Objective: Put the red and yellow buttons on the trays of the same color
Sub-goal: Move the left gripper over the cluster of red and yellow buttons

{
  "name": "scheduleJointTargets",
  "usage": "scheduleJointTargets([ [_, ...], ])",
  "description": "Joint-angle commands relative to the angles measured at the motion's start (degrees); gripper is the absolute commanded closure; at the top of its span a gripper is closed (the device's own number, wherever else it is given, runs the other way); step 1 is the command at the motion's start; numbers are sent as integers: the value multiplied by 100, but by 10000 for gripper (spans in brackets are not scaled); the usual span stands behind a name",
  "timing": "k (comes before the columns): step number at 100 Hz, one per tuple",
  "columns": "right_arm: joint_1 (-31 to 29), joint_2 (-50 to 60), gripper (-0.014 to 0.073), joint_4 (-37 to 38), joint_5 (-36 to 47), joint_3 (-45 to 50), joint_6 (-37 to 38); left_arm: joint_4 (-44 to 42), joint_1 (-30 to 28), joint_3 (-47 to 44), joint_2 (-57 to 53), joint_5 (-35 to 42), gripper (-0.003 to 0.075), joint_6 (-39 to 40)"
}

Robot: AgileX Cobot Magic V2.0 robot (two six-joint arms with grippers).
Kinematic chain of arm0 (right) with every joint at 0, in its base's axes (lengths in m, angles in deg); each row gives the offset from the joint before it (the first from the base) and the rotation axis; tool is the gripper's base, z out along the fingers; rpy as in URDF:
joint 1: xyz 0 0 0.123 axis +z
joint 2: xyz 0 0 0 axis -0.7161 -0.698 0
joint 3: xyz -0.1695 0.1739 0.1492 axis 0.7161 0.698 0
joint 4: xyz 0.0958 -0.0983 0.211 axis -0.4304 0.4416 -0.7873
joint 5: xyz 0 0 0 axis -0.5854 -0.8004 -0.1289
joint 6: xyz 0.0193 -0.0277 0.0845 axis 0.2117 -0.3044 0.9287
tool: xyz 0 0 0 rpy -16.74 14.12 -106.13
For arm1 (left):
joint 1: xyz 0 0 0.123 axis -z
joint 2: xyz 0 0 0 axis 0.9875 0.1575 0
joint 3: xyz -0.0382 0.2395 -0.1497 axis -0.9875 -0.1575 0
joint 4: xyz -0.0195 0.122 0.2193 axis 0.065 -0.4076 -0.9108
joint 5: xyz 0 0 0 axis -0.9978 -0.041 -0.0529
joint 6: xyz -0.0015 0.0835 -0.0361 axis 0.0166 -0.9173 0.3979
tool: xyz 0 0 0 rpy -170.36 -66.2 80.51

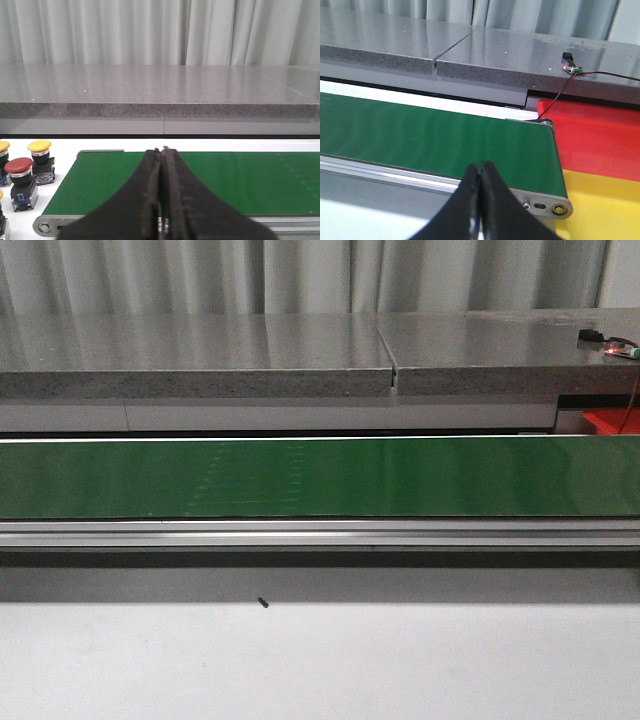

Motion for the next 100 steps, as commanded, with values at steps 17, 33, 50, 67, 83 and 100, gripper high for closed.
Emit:
scheduleJointTargets([
  [17,1,110,662,52,467,-98,-23,15,37,-189,-186,510,741,38],
  [33,1,110,662,52,467,-98,-23,6,37,-163,-186,510,741,38],
  [50,1,110,662,52,467,-98,-23,6,37,247,-175,297,741,38],
  [67,1,110,662,52,467,-98,-23,113,37,1284,256,-664,741,38],
  [83,1,110,662,52,467,-98,-23,113,37,2498,1205,-2045,741,38],
  [100,1,110,662,52,467,-98,-23,123,37,3799,2508,-3976,741,38],
])
